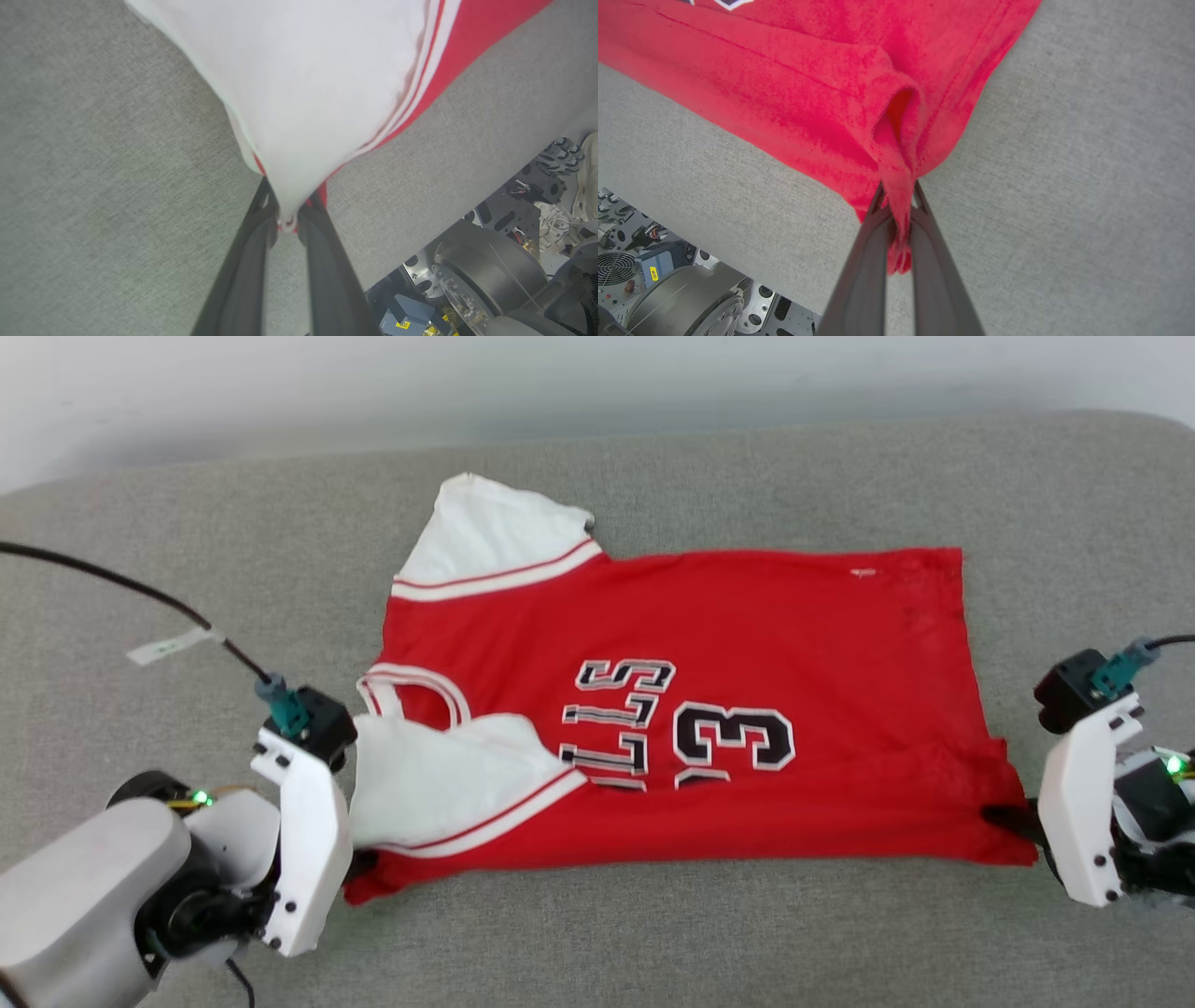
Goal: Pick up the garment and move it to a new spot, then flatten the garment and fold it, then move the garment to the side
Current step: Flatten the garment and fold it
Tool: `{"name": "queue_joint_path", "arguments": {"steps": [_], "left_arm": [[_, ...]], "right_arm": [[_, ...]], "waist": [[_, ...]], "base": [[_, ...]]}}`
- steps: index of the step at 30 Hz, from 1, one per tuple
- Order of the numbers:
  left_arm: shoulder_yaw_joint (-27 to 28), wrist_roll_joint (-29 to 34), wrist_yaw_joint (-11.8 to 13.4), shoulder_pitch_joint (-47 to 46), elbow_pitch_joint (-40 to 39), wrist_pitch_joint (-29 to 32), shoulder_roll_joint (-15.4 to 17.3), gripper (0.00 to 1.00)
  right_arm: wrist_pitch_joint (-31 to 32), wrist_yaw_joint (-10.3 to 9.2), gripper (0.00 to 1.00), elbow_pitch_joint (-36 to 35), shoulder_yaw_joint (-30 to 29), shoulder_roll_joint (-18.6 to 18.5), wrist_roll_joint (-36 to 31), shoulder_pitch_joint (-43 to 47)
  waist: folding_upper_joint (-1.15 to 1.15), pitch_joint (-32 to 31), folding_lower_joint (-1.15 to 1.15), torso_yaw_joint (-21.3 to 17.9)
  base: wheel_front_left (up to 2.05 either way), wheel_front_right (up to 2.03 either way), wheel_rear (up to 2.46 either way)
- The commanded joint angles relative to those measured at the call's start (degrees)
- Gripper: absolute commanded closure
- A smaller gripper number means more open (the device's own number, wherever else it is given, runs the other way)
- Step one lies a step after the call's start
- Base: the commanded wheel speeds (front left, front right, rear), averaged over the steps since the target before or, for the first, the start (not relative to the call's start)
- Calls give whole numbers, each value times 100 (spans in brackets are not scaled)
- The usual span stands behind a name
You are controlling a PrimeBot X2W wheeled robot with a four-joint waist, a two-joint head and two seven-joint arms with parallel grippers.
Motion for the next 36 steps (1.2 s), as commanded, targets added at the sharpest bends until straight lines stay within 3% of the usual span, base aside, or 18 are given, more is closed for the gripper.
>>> {"name": "queue_joint_path", "arguments": {"steps": [1, 11, 19, 20, 21, 22, 30, 36], "left_arm": [[-15, -57, 56, 161, -73, -26, 80, 100], [-197, -227, 314, 849, -642, -156, 372, 100], [-342, -208, 385, 1084, -426, -271, 147, 100], [-319, -163, 381, 1044, -362, -334, 113, 100], [-295, -122, 362, 994, -316, -394, 79, 50], [-252, -88, 354, 936, -268, -473, 49, 0], [86, 63, 308, 545, -254, -813, 205, 0], [443, 472, 352, 83, -235, -1382, 283, 0]], "right_arm": [[-37, -4, 100, -90, 1, -116, 38, 138], [1, -4, 100, -727, -48, -737, 282, 844], [20, -4, 100, -373, -70, -453, 165, 1208], [-40, -4, 83, -273, -109, -383, 147, 1222], [-108, -4, 33, -209, -138, -318, 121, 1226], [-188, -3, 0, -157, -175, -256, 87, 1223], [-1235, -3, 0, -315, -532, -153, -432, 1033], [-2651, -4, 0, -614, -1190, 68, -1064, 965]], "waist": [[0, -128, 0, 2], [0, -384, 0, 37], [0, -309, 0, 60], [0, -301, 0, 66], [0, -296, 0, 75], [0, -295, 0, 83], [0, -409, 0, 50], [0, -381, 0, -131]], "base": [[0, 0, 0], [0, 0, 0], [0, 0, 0], [0, 0, 0], [0, 0, 0], [0, 0, 0], [0, 0, 0], [0, 0, 0]]}}
